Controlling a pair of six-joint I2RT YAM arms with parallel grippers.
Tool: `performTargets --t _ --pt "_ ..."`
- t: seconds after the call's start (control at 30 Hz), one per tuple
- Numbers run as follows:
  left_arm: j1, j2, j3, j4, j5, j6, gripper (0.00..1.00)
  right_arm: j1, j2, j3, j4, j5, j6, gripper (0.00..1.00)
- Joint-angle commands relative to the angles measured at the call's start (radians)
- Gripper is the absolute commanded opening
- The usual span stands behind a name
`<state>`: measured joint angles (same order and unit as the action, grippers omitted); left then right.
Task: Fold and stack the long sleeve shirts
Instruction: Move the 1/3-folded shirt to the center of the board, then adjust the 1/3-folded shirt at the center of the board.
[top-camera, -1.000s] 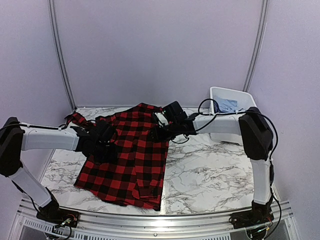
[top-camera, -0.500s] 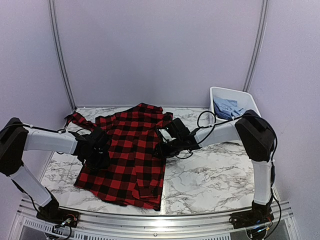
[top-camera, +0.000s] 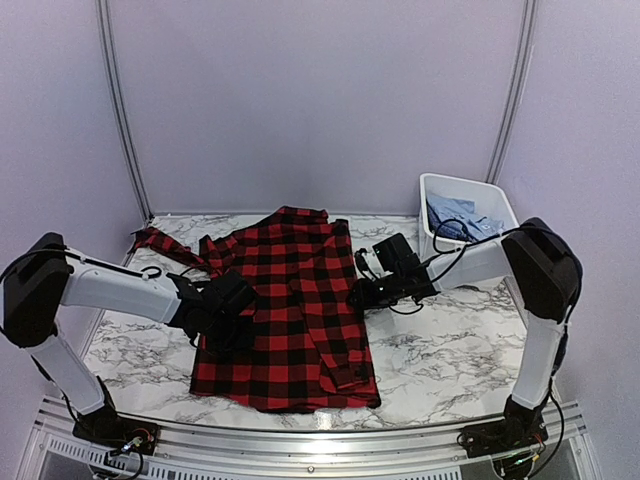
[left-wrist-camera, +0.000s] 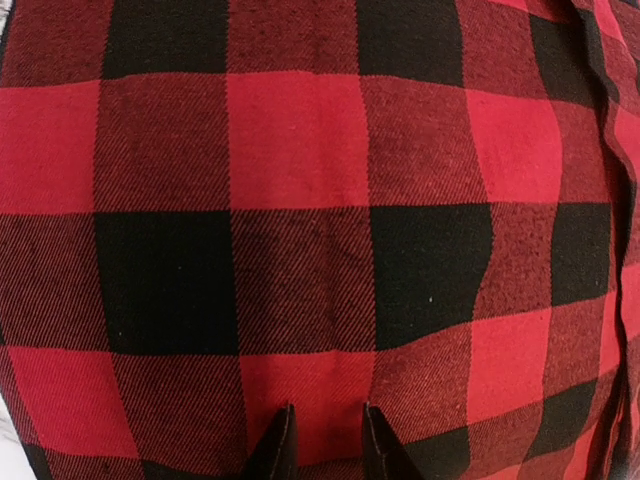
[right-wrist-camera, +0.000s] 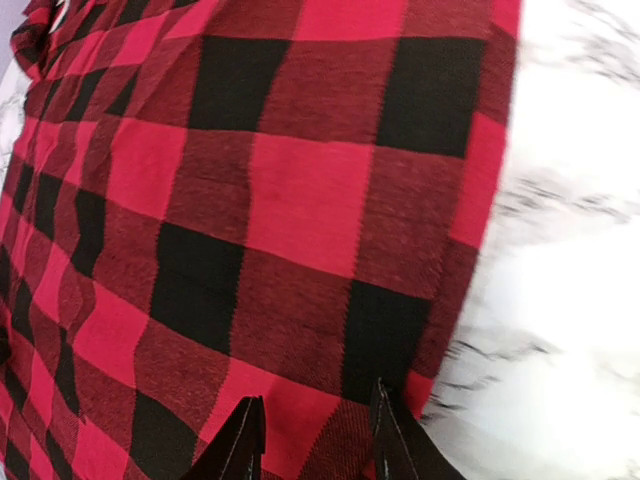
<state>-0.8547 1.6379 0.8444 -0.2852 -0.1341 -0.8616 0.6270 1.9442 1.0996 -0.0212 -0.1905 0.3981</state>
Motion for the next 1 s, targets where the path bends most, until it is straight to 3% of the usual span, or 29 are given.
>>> performTargets --t 0.0,0.27,0.43,0.6,0.77,0.97 --pt "-0.076 0.055 0.038 -0.006 0.042 -0.11 0.24 -0.039 -0.045 -0.074 -0.092 0.084 -0.046 0.36" --pt "-0.194 0.07 0.104 0.002 0.039 -0.189 0.24 -0.047 -0.173 -0.19 -0.14 0.114 -0.065 0.37" --pt "-0.194 0.034 0.23 -0.05 -0.012 -0.099 0.3 -0.029 -0.269 -0.252 -0.179 0.144 -0.067 0.38" --pt "-0.15 0.111 0.428 -0.068 -0.031 0.036 0.31 -0.019 -0.363 -0.256 -0.207 0.159 -0.051 0.4" --pt "-0.111 0.271 0.604 -0.045 -0.019 0.132 0.31 -0.027 -0.368 -0.132 -0.175 0.184 -0.076 0.44" --pt "-0.011 0.425 0.8 -0.008 0.004 0.181 0.3 -0.085 -0.164 0.164 -0.118 0.182 -0.133 0.47"
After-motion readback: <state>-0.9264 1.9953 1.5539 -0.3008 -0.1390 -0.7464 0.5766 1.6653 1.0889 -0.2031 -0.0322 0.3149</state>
